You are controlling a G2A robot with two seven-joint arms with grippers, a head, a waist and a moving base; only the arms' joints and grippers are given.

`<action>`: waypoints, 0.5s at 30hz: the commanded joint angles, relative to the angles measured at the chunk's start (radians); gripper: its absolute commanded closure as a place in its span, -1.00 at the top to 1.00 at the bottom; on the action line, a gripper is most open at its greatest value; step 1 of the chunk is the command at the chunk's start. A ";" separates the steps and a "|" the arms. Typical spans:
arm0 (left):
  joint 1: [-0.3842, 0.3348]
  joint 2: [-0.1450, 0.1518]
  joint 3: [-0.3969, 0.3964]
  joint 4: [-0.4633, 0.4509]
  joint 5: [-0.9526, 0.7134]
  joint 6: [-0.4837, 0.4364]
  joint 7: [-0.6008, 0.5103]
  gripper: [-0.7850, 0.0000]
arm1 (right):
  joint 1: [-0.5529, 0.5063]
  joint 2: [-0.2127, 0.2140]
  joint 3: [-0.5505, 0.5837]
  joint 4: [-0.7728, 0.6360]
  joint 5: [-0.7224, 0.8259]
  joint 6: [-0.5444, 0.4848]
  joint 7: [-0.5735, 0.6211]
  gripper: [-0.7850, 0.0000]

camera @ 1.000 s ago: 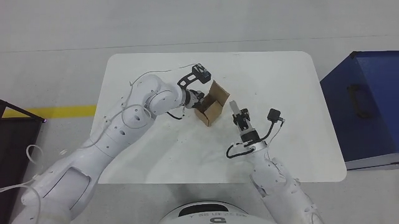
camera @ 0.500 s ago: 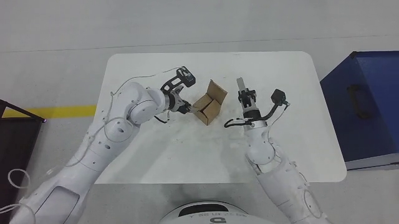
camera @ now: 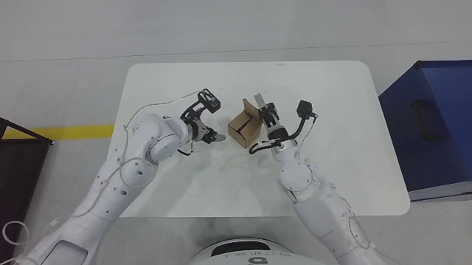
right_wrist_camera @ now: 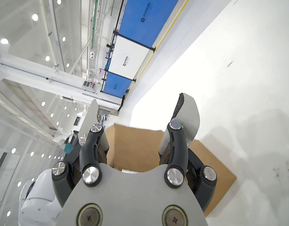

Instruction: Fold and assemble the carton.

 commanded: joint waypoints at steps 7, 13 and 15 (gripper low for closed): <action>-0.052 -0.026 0.046 0.060 0.019 0.090 0.048 1.00 | -0.073 0.015 0.002 -0.055 -0.134 -0.016 0.068 0.72; -0.056 -0.032 0.035 0.086 0.011 0.109 0.074 1.00 | -0.123 0.025 -0.012 -0.089 -0.250 -0.085 0.087 0.89; -0.054 -0.032 0.027 0.090 0.007 0.107 0.081 1.00 | -0.136 0.025 -0.007 -0.101 -0.269 -0.071 0.051 0.87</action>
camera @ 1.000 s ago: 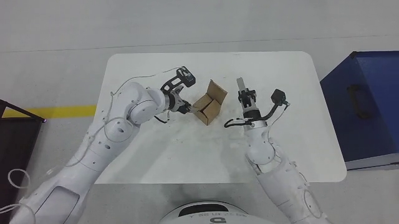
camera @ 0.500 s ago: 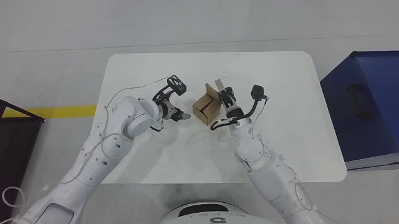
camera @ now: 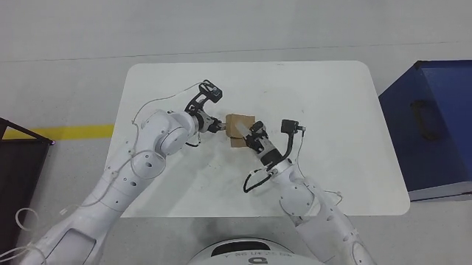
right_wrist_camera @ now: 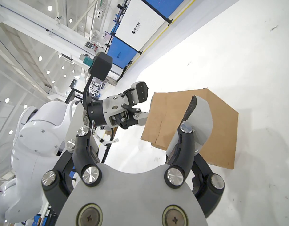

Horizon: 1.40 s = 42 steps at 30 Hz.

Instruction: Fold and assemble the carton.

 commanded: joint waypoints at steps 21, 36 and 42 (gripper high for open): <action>0.224 0.066 -0.323 -0.120 -0.091 -0.130 0.119 1.00 | 0.028 -0.019 0.028 0.052 -0.144 0.251 -0.217 0.58; 0.333 0.087 -0.436 -0.145 -0.217 -0.240 0.146 1.00 | 0.086 -0.045 -0.070 0.115 -0.237 0.363 -0.198 1.00; 0.333 0.087 -0.436 -0.145 -0.217 -0.240 0.146 1.00 | 0.086 -0.045 -0.070 0.115 -0.237 0.363 -0.198 1.00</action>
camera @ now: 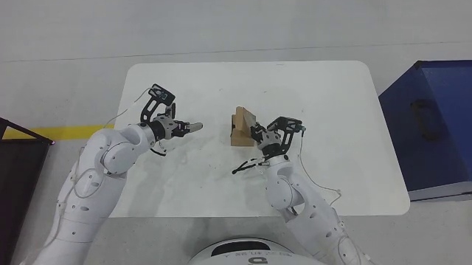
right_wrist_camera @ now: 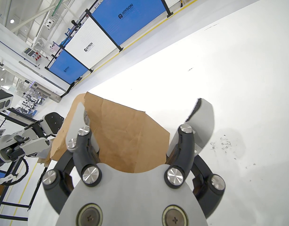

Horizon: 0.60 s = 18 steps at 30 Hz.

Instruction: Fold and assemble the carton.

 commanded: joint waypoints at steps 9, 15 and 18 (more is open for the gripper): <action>0.000 0.000 0.000 0.000 0.000 0.000 0.000 1.00 | -0.087 0.037 0.124 -0.030 0.062 -0.324 0.090 1.00; 0.000 0.000 0.000 0.000 0.000 0.000 0.000 1.00 | -0.110 0.049 0.161 -0.058 0.050 -0.335 0.168 0.93; 0.000 0.000 0.000 0.000 0.000 0.000 0.000 1.00 | -0.097 0.047 0.148 -0.058 0.037 -0.317 0.174 0.84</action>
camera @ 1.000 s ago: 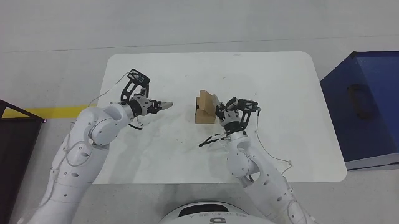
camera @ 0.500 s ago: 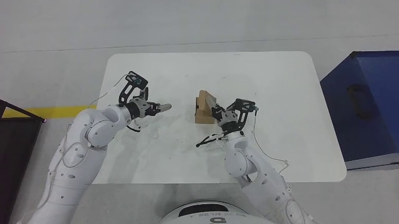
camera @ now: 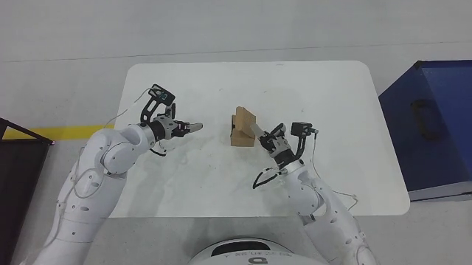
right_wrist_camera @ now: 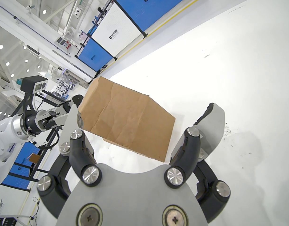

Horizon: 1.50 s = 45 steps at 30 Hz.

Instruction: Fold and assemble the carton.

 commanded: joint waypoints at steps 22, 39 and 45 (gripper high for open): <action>0.000 0.000 0.000 0.000 0.000 0.000 0.000 1.00 | 0.065 -0.024 -0.095 0.047 -0.131 0.205 0.016 0.47; 0.000 0.000 0.000 0.000 0.000 0.000 0.000 1.00 | 0.071 -0.026 -0.091 0.050 -0.154 0.205 0.049 0.03; 0.004 -0.003 0.031 -0.012 0.043 0.012 0.021 1.00 | 0.072 -0.026 -0.092 0.052 -0.165 0.204 0.057 -0.04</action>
